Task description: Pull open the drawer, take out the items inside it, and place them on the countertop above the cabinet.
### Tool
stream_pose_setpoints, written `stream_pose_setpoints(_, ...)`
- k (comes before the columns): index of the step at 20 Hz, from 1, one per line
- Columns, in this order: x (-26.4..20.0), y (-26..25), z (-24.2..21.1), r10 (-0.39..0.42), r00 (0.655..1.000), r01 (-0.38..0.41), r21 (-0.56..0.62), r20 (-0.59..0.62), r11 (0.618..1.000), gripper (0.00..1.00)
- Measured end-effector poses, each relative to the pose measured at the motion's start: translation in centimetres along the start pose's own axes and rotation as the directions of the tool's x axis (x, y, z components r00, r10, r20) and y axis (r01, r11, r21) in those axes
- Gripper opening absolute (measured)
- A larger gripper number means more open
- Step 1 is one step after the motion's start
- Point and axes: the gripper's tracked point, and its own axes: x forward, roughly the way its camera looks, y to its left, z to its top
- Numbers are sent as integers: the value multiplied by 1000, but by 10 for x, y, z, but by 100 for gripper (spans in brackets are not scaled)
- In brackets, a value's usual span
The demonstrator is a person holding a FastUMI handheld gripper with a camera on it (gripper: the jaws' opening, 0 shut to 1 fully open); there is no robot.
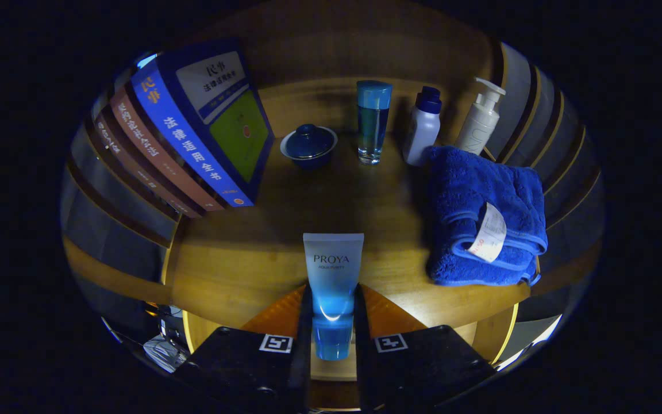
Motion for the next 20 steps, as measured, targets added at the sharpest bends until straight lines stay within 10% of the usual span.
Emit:
stream_pose_setpoints(10,21,-4,7,18,999,-18,10,-38,1000,54)
stream_pose_setpoints(15,13,-3,11,7,1000,-7,-3,9,1000,100)
stream_pose_setpoints(20,-3,-4,7,-6,997,7,-14,71,1000,100)
